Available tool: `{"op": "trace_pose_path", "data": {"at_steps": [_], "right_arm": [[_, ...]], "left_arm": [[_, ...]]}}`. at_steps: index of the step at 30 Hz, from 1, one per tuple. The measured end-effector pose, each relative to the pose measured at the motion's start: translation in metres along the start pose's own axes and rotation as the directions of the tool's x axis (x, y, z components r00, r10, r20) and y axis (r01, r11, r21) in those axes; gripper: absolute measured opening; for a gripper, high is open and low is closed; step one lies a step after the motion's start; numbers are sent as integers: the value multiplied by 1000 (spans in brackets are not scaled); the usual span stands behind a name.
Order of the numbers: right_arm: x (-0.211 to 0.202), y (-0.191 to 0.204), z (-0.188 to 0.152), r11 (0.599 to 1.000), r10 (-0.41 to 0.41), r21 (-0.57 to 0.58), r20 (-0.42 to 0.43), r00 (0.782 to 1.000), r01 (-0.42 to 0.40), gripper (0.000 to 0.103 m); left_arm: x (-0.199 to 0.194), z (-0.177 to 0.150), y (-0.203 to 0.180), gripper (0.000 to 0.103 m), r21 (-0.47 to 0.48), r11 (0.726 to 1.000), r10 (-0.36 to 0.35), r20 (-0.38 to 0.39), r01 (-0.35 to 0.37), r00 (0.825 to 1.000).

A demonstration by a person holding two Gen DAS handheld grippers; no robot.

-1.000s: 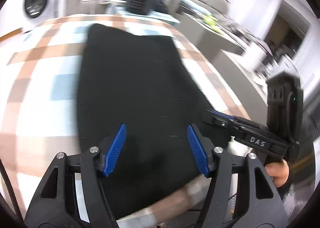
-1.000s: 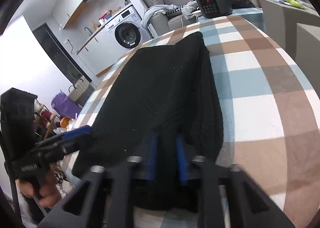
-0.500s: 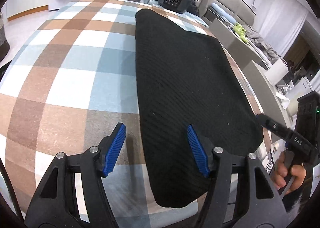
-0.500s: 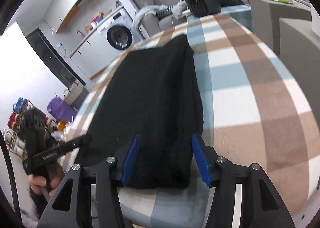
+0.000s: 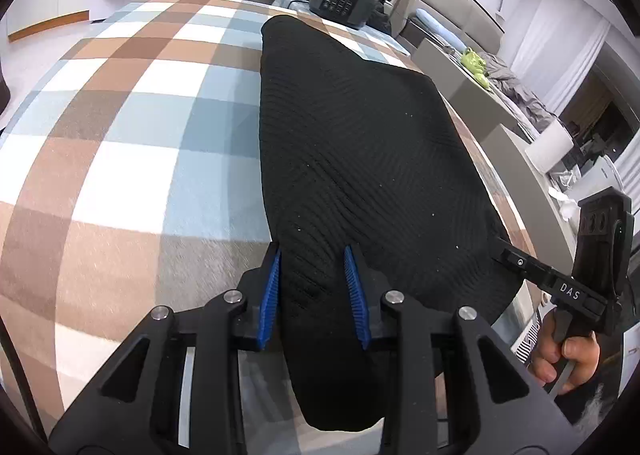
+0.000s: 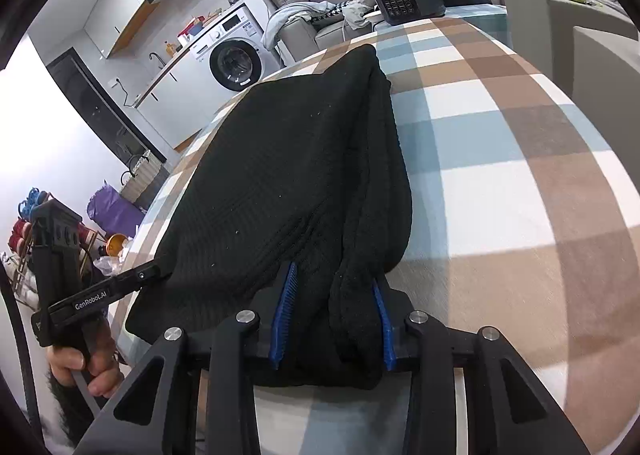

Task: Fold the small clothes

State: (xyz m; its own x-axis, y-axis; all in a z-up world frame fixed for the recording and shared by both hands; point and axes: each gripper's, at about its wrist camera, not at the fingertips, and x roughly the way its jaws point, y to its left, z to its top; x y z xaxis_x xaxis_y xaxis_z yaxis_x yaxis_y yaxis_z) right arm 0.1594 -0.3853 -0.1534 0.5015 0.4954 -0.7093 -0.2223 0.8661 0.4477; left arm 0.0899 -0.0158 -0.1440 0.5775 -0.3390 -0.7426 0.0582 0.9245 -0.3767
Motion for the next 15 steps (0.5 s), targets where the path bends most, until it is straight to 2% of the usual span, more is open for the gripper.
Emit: {"op": "trace_pose_path", "data": {"at_steps": [3, 9, 15], "right_arm": [[15, 4, 14, 1000, 1, 19, 0, 1000, -1, 35], [52, 23, 48, 999, -32, 26, 10, 999, 32, 35], [79, 36, 73, 994, -94, 64, 45, 995, 91, 36]], "left_arm": [[4, 11, 7, 28, -4, 1000, 13, 7, -13, 1000], [22, 56, 26, 28, 30, 996, 81, 33, -82, 996], [40, 91, 46, 28, 20, 993, 116, 53, -117, 992]]}}
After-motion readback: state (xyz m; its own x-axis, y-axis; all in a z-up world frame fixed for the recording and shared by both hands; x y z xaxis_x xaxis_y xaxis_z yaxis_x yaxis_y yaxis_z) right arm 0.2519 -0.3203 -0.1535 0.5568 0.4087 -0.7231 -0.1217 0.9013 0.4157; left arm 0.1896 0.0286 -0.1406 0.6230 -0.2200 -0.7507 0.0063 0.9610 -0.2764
